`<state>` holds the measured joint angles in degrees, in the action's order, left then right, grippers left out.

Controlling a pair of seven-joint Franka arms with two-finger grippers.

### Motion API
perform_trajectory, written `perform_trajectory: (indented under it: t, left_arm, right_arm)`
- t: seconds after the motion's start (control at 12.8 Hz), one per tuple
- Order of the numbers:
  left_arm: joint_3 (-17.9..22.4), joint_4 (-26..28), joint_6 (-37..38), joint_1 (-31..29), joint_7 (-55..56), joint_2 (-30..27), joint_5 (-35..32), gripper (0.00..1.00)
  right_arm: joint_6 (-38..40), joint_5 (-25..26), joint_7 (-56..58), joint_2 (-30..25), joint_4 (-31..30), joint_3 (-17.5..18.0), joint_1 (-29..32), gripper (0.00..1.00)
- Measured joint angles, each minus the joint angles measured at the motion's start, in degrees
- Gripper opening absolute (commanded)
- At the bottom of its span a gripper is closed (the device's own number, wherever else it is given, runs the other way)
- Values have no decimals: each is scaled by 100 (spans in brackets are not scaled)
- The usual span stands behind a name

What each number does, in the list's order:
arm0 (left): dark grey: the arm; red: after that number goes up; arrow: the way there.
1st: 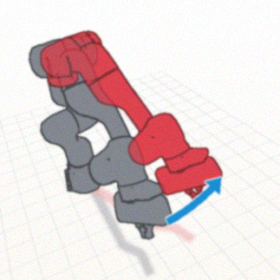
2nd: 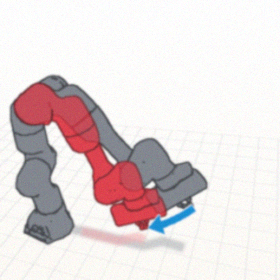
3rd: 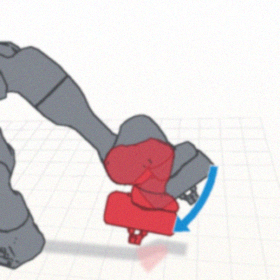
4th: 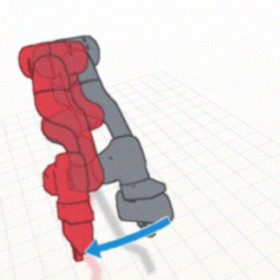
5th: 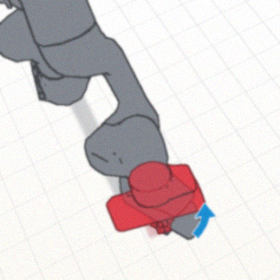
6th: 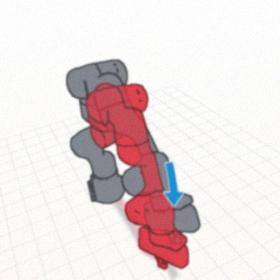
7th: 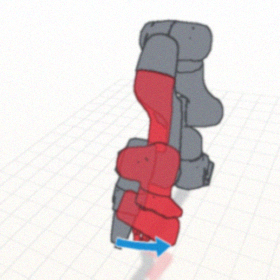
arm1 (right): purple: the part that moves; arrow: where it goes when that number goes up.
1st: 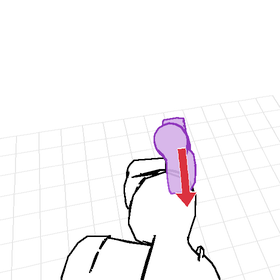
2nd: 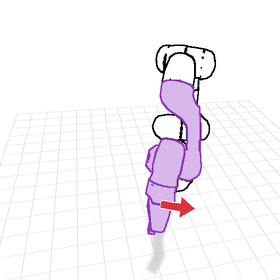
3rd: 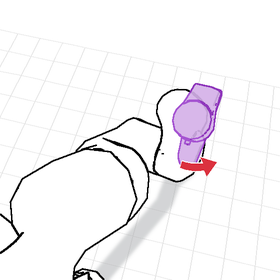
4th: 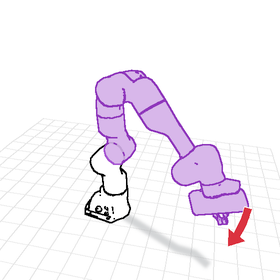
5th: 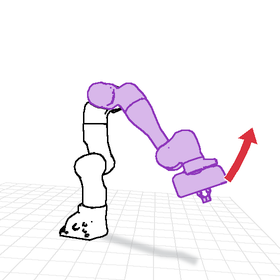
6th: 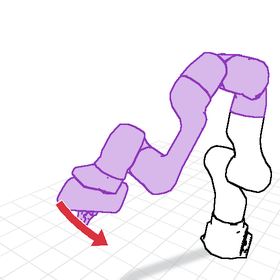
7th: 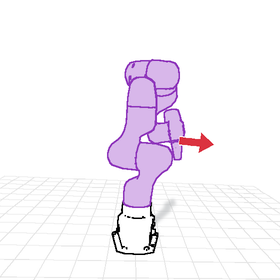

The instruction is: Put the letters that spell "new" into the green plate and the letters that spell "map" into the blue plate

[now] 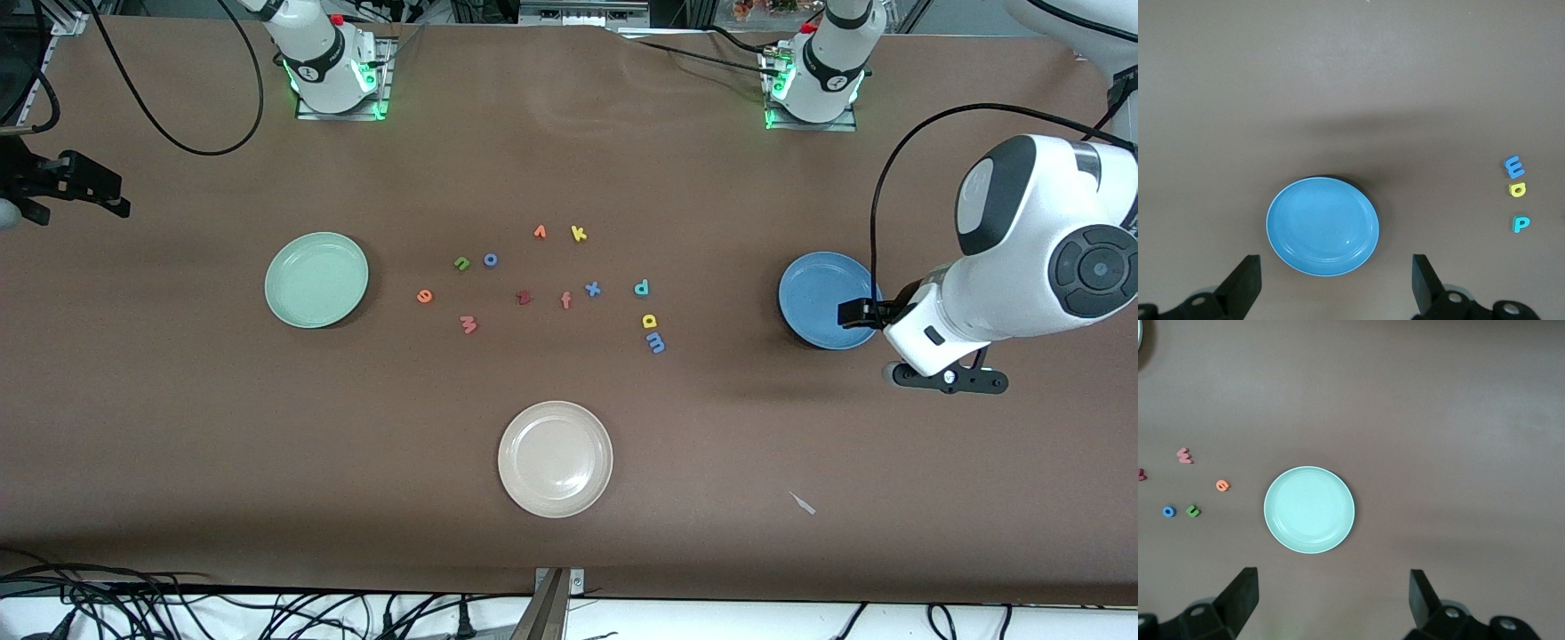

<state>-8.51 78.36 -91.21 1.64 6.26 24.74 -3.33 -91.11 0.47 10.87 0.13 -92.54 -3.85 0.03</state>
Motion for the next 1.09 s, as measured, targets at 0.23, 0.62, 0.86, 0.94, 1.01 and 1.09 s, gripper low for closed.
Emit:
perform_trajectory:
  t: [0.23,0.62,0.86,0.94,1.01,1.09]
  left_arm:
    - [5,0,0,-6,0,0,0,99]
    - [-6,1,0,-75,-77,8,-4,99]
    - [-50,-1,-11,94,-95,30,-4,99]
    - [-48,-15,-16,103,-95,28,-4,100]
    - [-33,-48,-19,78,-95,11,-4,100]
    - [-31,-87,1,35,-96,-58,-4,100]
  right_arm:
    - [0,0,0,0,0,0,0,100]
    - [0,0,0,0,0,0,0,100]
    - [3,0,-1,0,0,-1,0,100]
    - [3,0,-2,0,0,-2,0,100]
    - [6,0,-4,0,0,-5,1,100]
    - [13,0,-7,1,-3,-11,2,100]
